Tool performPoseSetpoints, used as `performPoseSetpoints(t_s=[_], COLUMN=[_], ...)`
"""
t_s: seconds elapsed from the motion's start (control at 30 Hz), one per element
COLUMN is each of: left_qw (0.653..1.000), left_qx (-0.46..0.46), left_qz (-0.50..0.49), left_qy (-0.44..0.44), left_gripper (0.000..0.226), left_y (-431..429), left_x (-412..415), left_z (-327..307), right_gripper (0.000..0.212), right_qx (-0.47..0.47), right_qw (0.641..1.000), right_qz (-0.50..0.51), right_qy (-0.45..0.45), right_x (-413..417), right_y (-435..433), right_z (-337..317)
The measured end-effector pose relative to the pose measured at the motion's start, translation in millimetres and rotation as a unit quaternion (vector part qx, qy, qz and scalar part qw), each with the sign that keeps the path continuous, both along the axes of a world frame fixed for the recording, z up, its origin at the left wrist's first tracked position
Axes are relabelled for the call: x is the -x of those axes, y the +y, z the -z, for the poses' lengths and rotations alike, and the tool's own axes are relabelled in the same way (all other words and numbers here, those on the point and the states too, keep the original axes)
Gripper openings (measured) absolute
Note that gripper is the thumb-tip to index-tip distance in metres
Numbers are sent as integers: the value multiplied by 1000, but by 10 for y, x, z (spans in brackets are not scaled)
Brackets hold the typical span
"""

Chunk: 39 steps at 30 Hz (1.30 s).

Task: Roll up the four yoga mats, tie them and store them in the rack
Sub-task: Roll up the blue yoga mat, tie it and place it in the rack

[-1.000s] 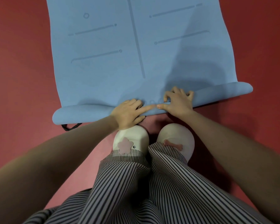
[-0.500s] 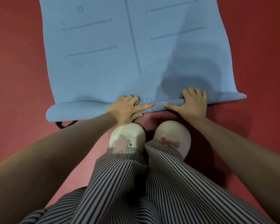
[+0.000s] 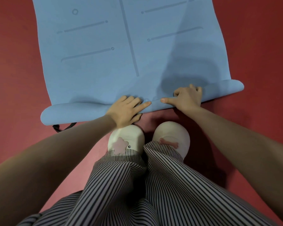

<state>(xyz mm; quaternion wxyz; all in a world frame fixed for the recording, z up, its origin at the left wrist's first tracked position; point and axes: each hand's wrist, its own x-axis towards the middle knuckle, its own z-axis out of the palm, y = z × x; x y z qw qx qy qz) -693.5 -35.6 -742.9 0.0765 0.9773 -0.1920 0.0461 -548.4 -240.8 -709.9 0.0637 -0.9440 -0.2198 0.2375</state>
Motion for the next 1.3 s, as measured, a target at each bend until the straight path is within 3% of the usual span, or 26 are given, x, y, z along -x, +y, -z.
performPoseSetpoints(t_s=[0.27, 0.43, 0.63, 0.73, 0.83, 0.9, 1.0, 1.1, 1.3], left_qw=[991, 981, 981, 982, 982, 983, 984, 984, 983], left_qx=[85, 122, 133, 123, 129, 133, 131, 135, 130], left_qz=[-15, 0, 4, -3, -15, -22, -21, -25, -25], left_qy=[102, 154, 139, 142, 136, 126, 120, 117, 125], left_gripper=[56, 59, 48, 47, 47, 47, 48, 48, 49], left_y=[22, 82, 381, 385, 370, 368, 353, 350, 335], left_x=[10, -91, 193, 224, 232, 265, 270, 276, 263], left_z=[-10, -61, -26, -5, 8, 20, 20, 14, -39], right_gripper=[47, 43, 45, 40, 25, 30, 51, 55, 58], right_qx=[-133, -123, -74, -72, -152, -200, -137, -140, -71], right_qw=[991, 992, 993, 992, 978, 974, 988, 978, 995], right_qz=[24, -11, 8, -29, -90, -87, -4, 137, 69], right_qy=[-6, 5, 94, 101, 108, 60, -71, -67, 20], right_x=[25, -30, 193, 145, 91, 127, 277, 425, 158], right_y=[-150, -201, 89, 69, -92, -190, -236, -243, -185], right_z=[87, -24, -51, -62, -30, 21, 96, 68, -25])
